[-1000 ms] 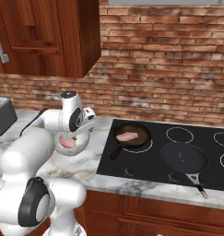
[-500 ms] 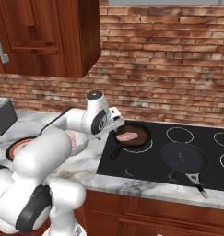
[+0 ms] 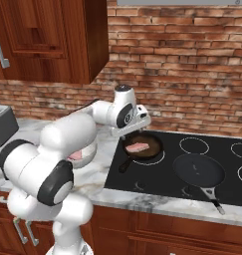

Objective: Place one of the steaks on the plate and the other in the bowl. Then place the bowl in the fridge.

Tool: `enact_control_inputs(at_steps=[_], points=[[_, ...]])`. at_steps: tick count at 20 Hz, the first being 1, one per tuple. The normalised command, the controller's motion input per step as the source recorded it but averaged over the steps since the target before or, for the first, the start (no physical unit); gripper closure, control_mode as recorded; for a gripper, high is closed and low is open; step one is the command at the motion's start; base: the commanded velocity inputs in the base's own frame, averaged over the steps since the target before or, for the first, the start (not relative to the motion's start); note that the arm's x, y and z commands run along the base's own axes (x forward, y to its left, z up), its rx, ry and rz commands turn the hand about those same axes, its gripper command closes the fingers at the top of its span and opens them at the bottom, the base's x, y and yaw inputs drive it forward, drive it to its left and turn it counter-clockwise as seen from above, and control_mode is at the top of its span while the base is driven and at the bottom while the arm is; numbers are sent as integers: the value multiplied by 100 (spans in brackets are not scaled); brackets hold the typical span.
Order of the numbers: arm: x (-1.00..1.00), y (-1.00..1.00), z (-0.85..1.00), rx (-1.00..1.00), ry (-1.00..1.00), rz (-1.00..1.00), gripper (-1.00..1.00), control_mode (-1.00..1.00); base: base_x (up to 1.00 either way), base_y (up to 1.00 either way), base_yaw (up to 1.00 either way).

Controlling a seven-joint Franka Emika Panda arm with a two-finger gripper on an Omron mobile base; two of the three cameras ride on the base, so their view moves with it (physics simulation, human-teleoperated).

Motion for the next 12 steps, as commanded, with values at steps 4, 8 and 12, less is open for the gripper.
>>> enact_control_inputs(at_steps=[4,8,12], points=[[27,-32,-4,4,5,11,-100,-100,0,0,0],[10,-3,-18,-2,12,29,-100,-100,0,0,0],[-6,1,-22,0,1,34,-100,-100,0,0,0]])
